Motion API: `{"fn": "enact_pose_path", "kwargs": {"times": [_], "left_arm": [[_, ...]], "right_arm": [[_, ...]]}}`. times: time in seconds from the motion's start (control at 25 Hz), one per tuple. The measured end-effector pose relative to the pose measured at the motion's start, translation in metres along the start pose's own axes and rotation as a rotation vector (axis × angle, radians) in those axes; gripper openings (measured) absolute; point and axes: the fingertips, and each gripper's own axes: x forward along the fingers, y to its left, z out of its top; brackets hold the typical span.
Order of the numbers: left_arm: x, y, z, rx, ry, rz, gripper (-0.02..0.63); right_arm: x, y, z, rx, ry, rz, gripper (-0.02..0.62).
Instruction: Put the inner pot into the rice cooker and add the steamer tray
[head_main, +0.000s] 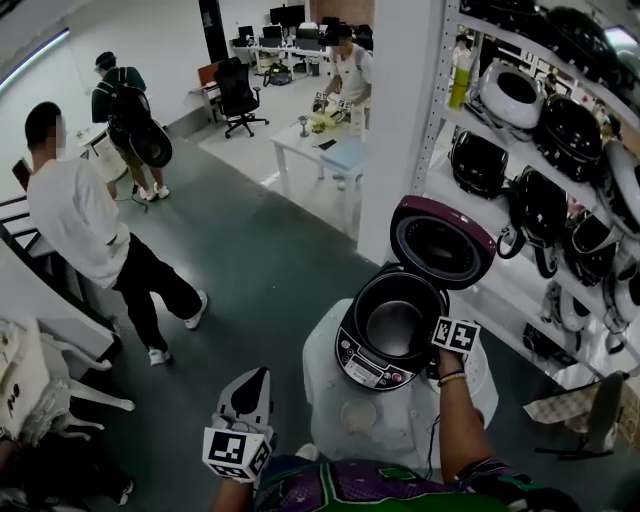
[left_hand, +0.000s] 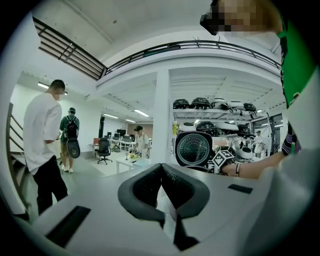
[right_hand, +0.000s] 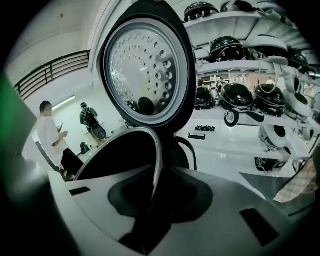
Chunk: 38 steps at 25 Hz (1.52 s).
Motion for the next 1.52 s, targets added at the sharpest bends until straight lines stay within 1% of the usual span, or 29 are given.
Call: {"fn": "enact_pose_path", "kwargs": {"times": [0.04,0.12,0.16,0.24,0.36,0.44,0.6,0.88,1.0,1.08,1.2,1.44,1.52], "left_arm": [[-0.001,0.002,-0.001,-0.001,-0.003,-0.004,0.021],[-0.006,0.005,-0.001,-0.006,-0.009,-0.008,0.021],[-0.009,0.006,0.001,-0.008,-0.012,-0.009,0.021],[-0.013,0.008,0.004,-0.011,-0.019,-0.014,0.021],[-0.017,0.009,0.004,-0.011,-0.034,-0.034,0.021],[-0.02,0.011,0.006,-0.012,-0.043,-0.049,0.021],[-0.019,0.01,0.012,-0.005,-0.052,-0.089,0.021],[-0.016,0.003,0.019,0.004,-0.068,-0.199,0.021],[-0.012,-0.002,0.021,0.007,-0.071,-0.253,0.021],[-0.01,-0.006,0.02,0.009,-0.071,-0.289,0.021],[-0.007,-0.013,0.019,0.015,-0.07,-0.35,0.021],[-0.003,-0.024,0.02,0.028,-0.078,-0.461,0.021],[-0.005,-0.026,0.017,0.032,-0.075,-0.496,0.021]], "right_arm": [[-0.003,0.0,-0.002,-0.016,0.005,-0.015,0.098],[-0.009,-0.001,-0.009,-0.029,0.008,-0.038,0.066],[-0.013,-0.001,-0.012,-0.018,0.005,-0.036,0.079],[-0.019,-0.001,-0.018,0.002,0.004,-0.021,0.062],[-0.031,0.004,-0.022,0.005,0.005,-0.008,0.072],[-0.04,0.008,-0.023,0.011,-0.008,-0.014,0.077],[-0.065,0.008,-0.018,0.002,-0.063,-0.04,0.066],[-0.131,0.01,-0.008,-0.011,-0.185,-0.091,0.064],[-0.157,0.017,-0.008,0.004,-0.257,-0.094,0.06],[-0.172,0.023,-0.013,0.019,-0.305,-0.087,0.054],[-0.194,0.032,-0.023,0.031,-0.351,-0.088,0.048],[-0.239,0.046,-0.043,0.038,-0.41,-0.117,0.038],[-0.256,0.051,-0.05,0.04,-0.442,-0.134,0.024]]}}
